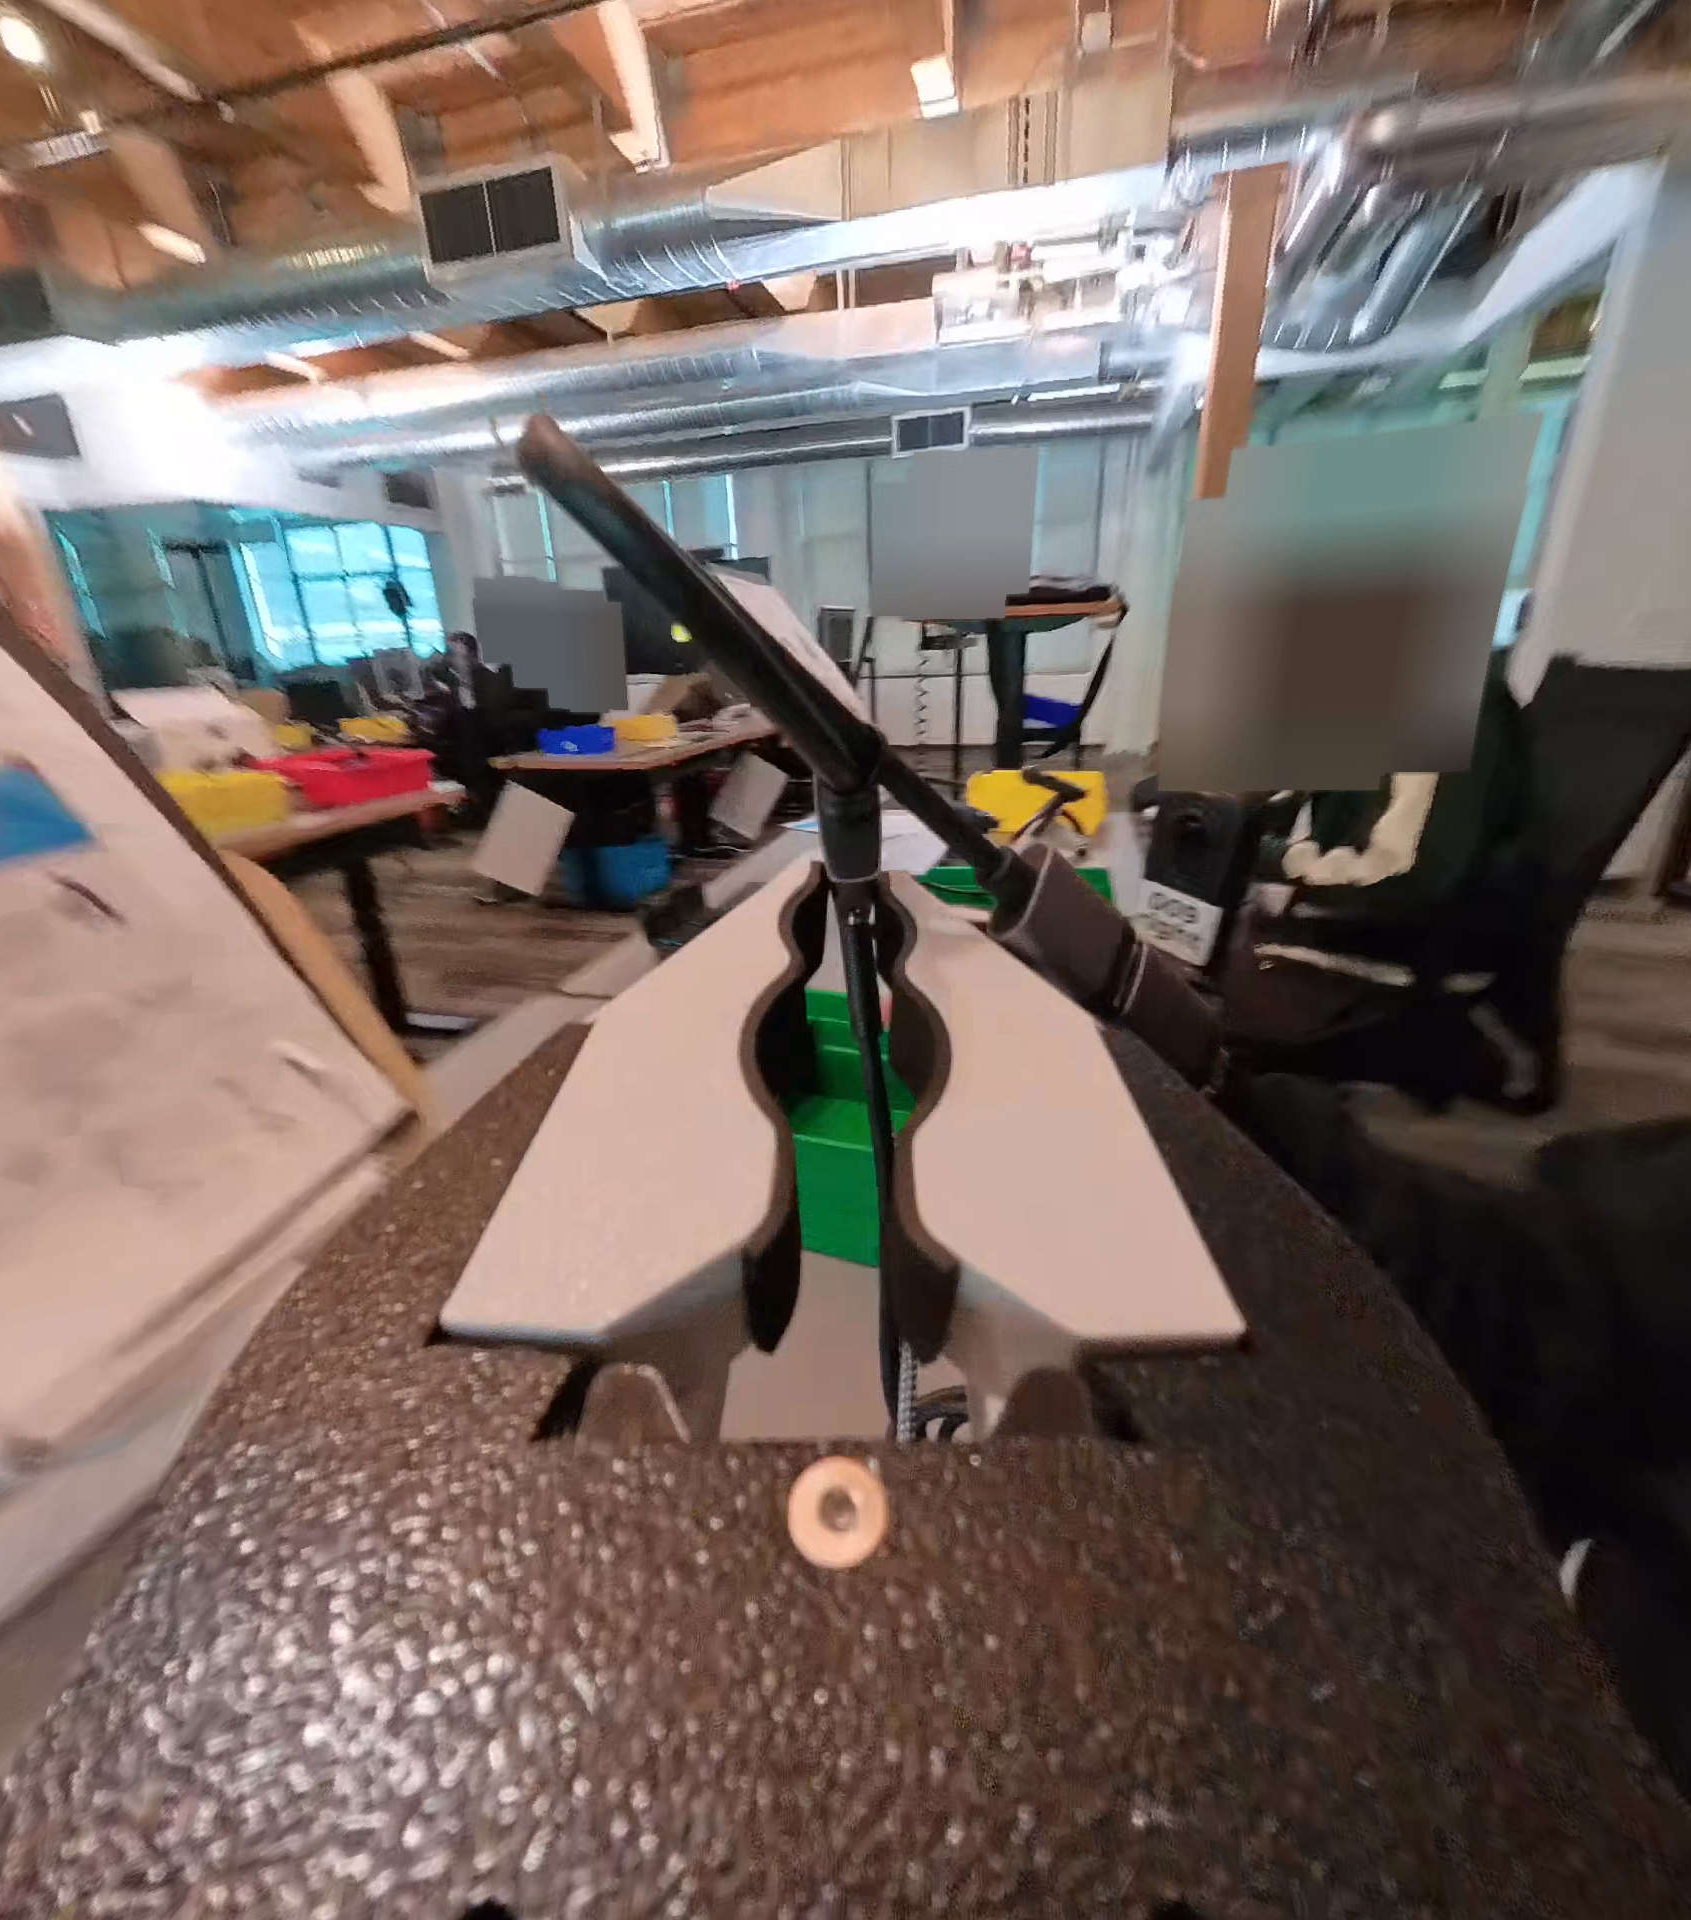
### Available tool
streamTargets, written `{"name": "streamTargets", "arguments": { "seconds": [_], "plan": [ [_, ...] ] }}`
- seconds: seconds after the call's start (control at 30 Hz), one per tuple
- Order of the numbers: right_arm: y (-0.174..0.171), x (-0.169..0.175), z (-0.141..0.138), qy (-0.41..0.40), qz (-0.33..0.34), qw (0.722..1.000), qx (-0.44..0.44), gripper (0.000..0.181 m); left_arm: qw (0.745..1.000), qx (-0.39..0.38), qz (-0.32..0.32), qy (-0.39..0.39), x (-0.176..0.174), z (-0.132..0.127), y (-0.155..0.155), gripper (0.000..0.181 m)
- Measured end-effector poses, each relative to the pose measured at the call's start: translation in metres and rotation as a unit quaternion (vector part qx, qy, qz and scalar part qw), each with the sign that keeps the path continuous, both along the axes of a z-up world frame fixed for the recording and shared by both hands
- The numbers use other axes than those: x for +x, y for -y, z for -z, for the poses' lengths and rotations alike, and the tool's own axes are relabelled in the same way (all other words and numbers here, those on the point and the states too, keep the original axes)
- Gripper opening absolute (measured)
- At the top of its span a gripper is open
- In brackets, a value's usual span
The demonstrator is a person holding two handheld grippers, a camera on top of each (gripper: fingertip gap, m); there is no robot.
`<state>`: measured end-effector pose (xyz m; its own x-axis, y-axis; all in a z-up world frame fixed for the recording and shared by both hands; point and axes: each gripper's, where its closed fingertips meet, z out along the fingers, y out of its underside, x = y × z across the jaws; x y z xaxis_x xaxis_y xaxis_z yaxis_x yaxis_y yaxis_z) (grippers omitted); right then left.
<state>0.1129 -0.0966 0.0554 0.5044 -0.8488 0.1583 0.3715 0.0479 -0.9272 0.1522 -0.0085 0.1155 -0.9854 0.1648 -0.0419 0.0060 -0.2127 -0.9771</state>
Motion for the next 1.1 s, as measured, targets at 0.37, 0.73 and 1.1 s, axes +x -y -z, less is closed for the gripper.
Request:
{"name": "streamTargets", "arguments": {
  "seconds": [0.37,0.73,1.1],
  "plan": [
    [-0.029,0.015,0.05,-0.064,-0.252,0.961,0.097,0.009,0.989,-0.022,0.082,-0.122,-0.018,0.105,0.04,0.006],
    [0.029,0.002,0.023,-0.149,-0.304,0.897,0.284,0.008,0.989,-0.004,-0.136,0.053,0.025,0.097,-0.011,0.041],
    [0.022,0.006,-0.021,-0.218,-0.312,0.906,0.186,0.007,0.949,0.039,-0.23,0.21,0.018,0.053,-0.047,0.046]
  ]
}}
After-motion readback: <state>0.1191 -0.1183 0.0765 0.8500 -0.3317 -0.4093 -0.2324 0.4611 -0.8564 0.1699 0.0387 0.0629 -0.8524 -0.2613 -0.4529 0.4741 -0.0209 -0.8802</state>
